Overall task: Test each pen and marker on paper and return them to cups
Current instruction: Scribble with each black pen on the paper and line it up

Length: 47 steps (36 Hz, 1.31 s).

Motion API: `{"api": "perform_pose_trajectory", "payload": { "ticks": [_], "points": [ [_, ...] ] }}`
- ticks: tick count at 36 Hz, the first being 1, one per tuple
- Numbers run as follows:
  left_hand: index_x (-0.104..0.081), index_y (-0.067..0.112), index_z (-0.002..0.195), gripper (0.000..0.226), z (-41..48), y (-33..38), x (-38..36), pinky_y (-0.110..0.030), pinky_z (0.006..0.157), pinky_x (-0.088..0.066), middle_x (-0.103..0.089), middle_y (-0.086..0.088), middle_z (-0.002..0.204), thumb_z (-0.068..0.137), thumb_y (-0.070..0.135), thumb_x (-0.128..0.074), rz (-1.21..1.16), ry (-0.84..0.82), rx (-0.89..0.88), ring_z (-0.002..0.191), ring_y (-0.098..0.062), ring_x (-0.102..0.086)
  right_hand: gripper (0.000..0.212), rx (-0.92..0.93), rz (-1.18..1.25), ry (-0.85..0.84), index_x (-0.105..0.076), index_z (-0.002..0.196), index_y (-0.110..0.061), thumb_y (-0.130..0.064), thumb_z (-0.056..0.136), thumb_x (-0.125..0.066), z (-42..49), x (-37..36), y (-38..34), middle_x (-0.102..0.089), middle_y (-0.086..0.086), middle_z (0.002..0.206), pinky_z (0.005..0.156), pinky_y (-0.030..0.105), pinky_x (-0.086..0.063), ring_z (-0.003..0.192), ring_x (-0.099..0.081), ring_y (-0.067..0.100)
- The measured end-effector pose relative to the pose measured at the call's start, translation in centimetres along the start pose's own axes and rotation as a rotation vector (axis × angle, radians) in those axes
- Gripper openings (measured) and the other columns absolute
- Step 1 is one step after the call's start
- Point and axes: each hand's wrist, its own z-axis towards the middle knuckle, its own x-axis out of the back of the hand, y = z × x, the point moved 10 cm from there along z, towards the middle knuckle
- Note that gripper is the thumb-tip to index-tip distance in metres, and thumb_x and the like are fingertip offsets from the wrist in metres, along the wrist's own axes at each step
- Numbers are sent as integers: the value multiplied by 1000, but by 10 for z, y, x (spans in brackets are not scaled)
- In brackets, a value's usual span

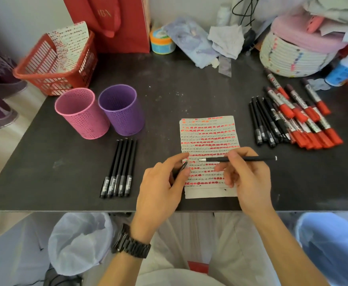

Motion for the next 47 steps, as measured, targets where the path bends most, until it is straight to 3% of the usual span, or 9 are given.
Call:
{"api": "perform_pose_trajectory", "payload": {
  "ticks": [4, 7, 11, 15, 19, 25, 34, 47],
  "points": [
    [-54, 51, 111, 21, -1, -4, 2, -41, 72, -53, -69, 25, 92, 90, 58, -54, -77, 36, 27, 76, -12, -59, 14, 4, -3, 10, -67, 81, -32, -45, 87, -64, 0, 2, 1, -73, 13, 73, 47, 20, -42, 44, -50, 15],
    [-58, 54, 109, 19, -2, -6, 4, -39, 70, -54, -68, 20, 91, 90, 58, -56, -77, 59, 27, 81, -12, -61, 15, 12, -26, 12, -67, 82, -32, -45, 88, -64, 0, 2, 0, -73, 12, 72, 47, 19, -43, 44, -51, 13],
    [-60, 49, 112, 26, -3, -4, 5, -37, 70, -55, -68, 25, 100, 89, 58, -53, -103, 54, 14, 85, -12, -63, 15, 15, -62, 10, -67, 82, -33, -45, 88, -63, -2, 1, 0, -74, 9, 73, 48, 17, -44, 45, -52, 10],
    [-57, 60, 106, 18, -3, -2, 6, -34, 70, -54, -67, 27, 103, 89, 55, -56, -104, 72, -18, 84, -13, -62, 15, 15, -84, 26, -66, 86, -22, -34, 94, -62, -1, 3, 1, -74, 9, 72, 49, 17, -44, 45, -52, 9],
    [-56, 63, 107, 20, -4, 0, 7, -29, 68, -54, -65, 27, 105, 89, 53, -57, -108, 75, -48, 84, -15, -62, 15, 25, -98, 19, -64, 89, -15, -27, 97, -61, -2, 2, 1, -73, 9, 70, 48, 17, -44, 45, -51, 8],
    [-56, 65, 108, 21, -5, 0, 6, -33, 68, -56, -64, 28, 105, 89, 55, -56, -86, 76, -59, 84, -12, -63, 22, 28, -126, 1, -64, 89, -12, -34, 92, -62, -3, -2, 1, -74, 7, 70, 51, 17, -46, 45, -52, 7],
    [-60, 49, 116, 29, -6, 5, 9, -33, 72, -55, -63, 33, 104, 88, 53, -59, -60, 114, -73, 83, -9, -61, 22, 26, -199, -36, -71, 91, -14, -35, 88, -65, -5, -8, -2, -76, -1, 71, 52, 14, -47, 53, -62, 2],
    [-62, 55, 116, 33, -6, 3, 8, -26, 69, -53, -65, 35, 94, 84, 54, -67, -123, 122, -79, 79, -12, -63, 13, 25, -241, -150, -75, 89, -21, -32, 85, -70, -8, -21, -5, -77, -9, 75, 54, 11, -49, 61, -68, -1]
  ]
}}
